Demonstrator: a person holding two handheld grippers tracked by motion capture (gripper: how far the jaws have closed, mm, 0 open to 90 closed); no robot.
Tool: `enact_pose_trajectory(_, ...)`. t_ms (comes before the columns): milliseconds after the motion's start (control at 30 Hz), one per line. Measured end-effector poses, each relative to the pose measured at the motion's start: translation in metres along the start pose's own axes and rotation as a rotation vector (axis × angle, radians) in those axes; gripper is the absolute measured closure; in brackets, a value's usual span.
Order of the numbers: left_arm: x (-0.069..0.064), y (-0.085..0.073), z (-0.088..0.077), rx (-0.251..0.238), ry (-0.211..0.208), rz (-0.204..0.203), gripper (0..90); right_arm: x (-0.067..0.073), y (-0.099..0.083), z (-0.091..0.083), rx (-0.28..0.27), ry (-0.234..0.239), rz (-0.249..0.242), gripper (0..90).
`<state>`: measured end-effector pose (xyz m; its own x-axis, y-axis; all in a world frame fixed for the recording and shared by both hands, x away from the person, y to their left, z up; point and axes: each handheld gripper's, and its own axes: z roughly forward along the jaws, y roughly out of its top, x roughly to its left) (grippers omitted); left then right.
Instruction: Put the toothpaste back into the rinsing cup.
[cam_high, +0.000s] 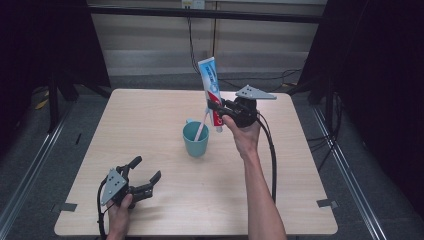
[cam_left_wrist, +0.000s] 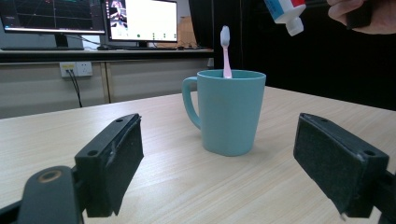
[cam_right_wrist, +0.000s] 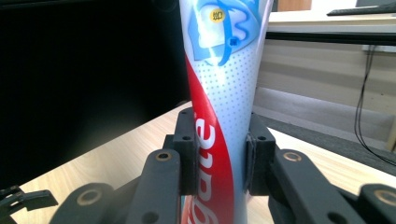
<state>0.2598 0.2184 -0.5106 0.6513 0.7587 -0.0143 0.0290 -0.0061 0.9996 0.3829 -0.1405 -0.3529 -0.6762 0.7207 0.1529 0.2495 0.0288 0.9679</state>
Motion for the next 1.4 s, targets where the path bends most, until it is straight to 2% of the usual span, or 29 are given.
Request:
enact_pose_trajectory(500,0.000,0.000,0.000,-0.002,-0.001,0.000,15.8,0.014,-0.010,0.027,0.027,0.048,-0.004,71.4)
enact_pose_trajectory(700,0.000,0.000,0.000,-0.005,-0.001,-0.003,15.8,0.014,-0.013,0.034,0.037,0.052,0.002,71.4)
enact_pose_trajectory(733,0.000,0.000,0.000,-0.003,-0.001,0.006,15.8,0.015,-0.016,0.038,0.043,0.055,0.001,71.3)
enact_pose_trajectory(1000,0.000,0.000,0.000,-0.007,-0.004,0.005,15.8,0.015,-0.027,0.055,0.067,0.067,0.005,71.1)
enact_pose_trajectory(1300,0.001,0.000,-0.001,-0.006,-0.007,0.010,15.8,0.011,-0.034,0.064,0.081,0.055,0.013,71.0)
enact_pose_trajectory(1400,0.000,0.000,-0.001,-0.006,-0.006,0.010,15.8,0.011,-0.041,0.068,0.098,0.050,0.011,70.9)
